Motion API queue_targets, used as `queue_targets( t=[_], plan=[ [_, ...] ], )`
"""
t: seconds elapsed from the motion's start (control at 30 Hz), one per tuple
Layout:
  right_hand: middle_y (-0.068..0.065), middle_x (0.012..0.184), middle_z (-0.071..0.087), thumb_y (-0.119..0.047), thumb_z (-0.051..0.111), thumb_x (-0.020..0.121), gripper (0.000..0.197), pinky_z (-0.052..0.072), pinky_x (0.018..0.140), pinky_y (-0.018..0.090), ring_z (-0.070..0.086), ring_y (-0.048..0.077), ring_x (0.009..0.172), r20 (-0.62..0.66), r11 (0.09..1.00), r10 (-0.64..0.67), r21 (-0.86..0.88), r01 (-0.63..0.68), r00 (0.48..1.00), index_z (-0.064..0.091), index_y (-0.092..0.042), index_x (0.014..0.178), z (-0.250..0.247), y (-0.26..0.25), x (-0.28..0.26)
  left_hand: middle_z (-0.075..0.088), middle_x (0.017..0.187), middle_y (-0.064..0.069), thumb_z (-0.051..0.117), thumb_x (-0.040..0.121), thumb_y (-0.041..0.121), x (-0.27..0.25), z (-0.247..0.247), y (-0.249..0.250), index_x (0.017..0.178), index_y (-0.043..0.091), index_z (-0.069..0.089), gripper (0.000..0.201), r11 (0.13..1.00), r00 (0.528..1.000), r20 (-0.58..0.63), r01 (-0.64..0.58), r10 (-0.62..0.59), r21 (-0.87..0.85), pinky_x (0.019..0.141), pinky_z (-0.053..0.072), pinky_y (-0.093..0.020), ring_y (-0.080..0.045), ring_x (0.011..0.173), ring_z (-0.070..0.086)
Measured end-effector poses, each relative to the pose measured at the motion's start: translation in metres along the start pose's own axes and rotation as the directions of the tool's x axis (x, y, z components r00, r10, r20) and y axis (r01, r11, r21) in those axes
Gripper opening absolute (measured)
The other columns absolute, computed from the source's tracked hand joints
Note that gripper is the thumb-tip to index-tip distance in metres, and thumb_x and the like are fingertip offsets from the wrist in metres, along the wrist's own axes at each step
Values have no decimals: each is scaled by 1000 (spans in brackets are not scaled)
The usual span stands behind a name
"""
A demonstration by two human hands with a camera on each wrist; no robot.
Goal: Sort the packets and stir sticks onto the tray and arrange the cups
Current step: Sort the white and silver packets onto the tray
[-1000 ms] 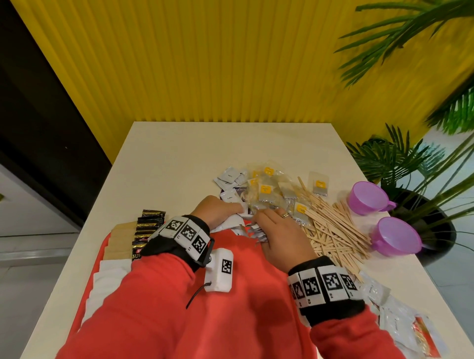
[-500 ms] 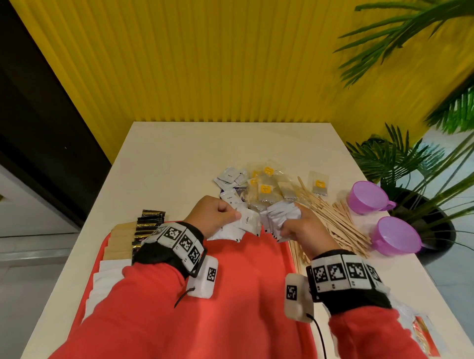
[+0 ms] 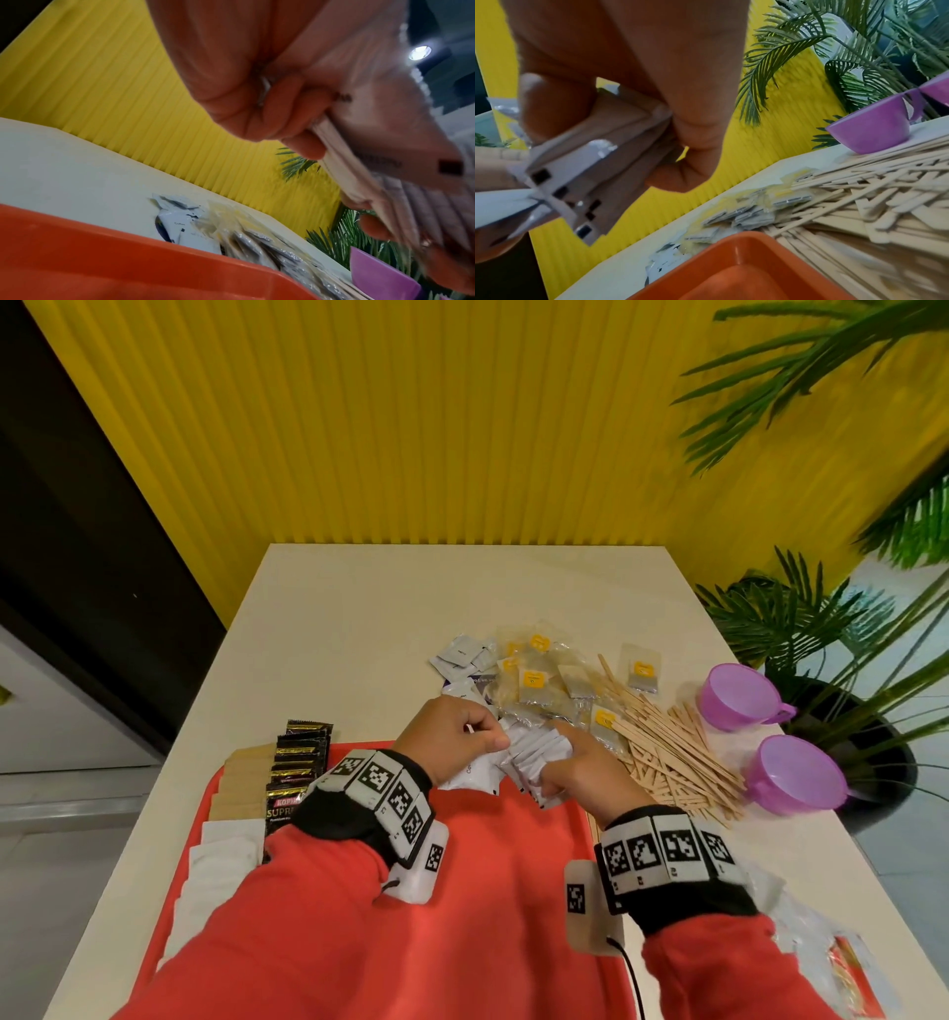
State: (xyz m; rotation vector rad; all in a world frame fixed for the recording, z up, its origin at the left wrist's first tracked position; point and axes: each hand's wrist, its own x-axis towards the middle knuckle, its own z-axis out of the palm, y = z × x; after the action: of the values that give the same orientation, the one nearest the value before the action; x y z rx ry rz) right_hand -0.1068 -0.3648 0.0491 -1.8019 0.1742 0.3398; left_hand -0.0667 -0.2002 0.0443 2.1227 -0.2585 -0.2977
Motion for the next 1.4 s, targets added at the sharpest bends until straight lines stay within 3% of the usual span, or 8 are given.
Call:
queue_targets(
  t=[0.2, 0.27, 0.4, 0.53, 0.7, 0.9, 1.23, 1.4],
  plan=[
    [-6, 53, 57, 1, 46, 38, 33, 36, 56, 23, 49, 17, 59, -151, 975, 46, 223, -12, 987, 58, -12, 67, -11, 15, 3, 62, 71, 10, 69, 80, 3, 1, -4, -10, 82, 5, 72, 4, 987, 996, -84, 29, -43, -161, 60, 40, 1, 15, 53, 53],
    [4, 66, 59, 4, 45, 38, 44, 36, 58, 24, 51, 21, 69, -159, 932, 62, 362, -1, 985, 61, -3, 78, -14, 21, 4, 62, 73, 8, 68, 81, 1, 1, -6, -15, 85, 7, 71, 8, 977, 992, -113, 28, -53, -211, 60, 40, 1, 15, 54, 53],
    [17, 88, 57, 5, 45, 40, 67, 40, 58, 25, 52, 29, 81, -146, 867, 87, 498, -3, 986, 58, 7, 105, -15, 24, 6, 61, 72, 8, 66, 80, -5, 0, -6, -19, 82, 15, 67, 20, 960, 988, -141, 24, -65, -279, 64, 43, -8, 12, 54, 54],
    [11, 81, 58, 6, 44, 43, 59, 45, 49, 22, 56, 24, 69, -94, 819, 77, 573, -9, 993, 55, -10, 98, -12, 18, 4, 56, 69, 4, 65, 82, -1, 0, -2, -20, 93, 26, 50, 33, 937, 986, -124, 61, -110, -344, 55, 38, -16, -1, 52, 51],
    [13, 77, 63, 9, 42, 45, 63, 50, 50, 24, 63, 25, 64, 30, 739, 55, 671, -61, 998, 57, 1, 105, -10, 15, 0, 60, 73, 4, 55, 86, -10, 5, 4, -23, 88, 20, 56, 30, 896, 998, 23, 66, -62, -439, 72, 45, -20, 0, 62, 57],
    [15, 61, 59, 10, 44, 37, 45, 43, 46, 20, 57, 23, 53, 111, 784, 2, 616, -71, 994, 66, 3, 75, 1, 6, -3, 57, 48, 19, 50, 86, -17, 11, 12, -21, 72, 14, 50, 34, 904, 987, 154, 102, -41, -415, 58, 40, -6, 11, 50, 50],
    [17, 78, 51, 7, 48, 35, 68, 39, 48, 20, 50, 25, 63, 126, 911, 3, 409, -54, 992, 50, 26, 100, 7, 5, -1, 64, 75, 5, 56, 85, -12, 14, 13, -17, 85, 21, 57, 33, 926, 983, 174, 115, -55, -359, 60, 46, -9, 7, 58, 58],
    [15, 71, 53, 6, 46, 35, 57, 36, 43, 17, 45, 23, 61, 101, 923, -10, 383, -30, 995, 54, 24, 89, 7, 9, 1, 63, 70, 11, 59, 83, -9, 13, 12, -17, 81, 24, 57, 34, 953, 987, 146, 106, -66, -285, 63, 43, -7, 9, 60, 55]
  ],
)
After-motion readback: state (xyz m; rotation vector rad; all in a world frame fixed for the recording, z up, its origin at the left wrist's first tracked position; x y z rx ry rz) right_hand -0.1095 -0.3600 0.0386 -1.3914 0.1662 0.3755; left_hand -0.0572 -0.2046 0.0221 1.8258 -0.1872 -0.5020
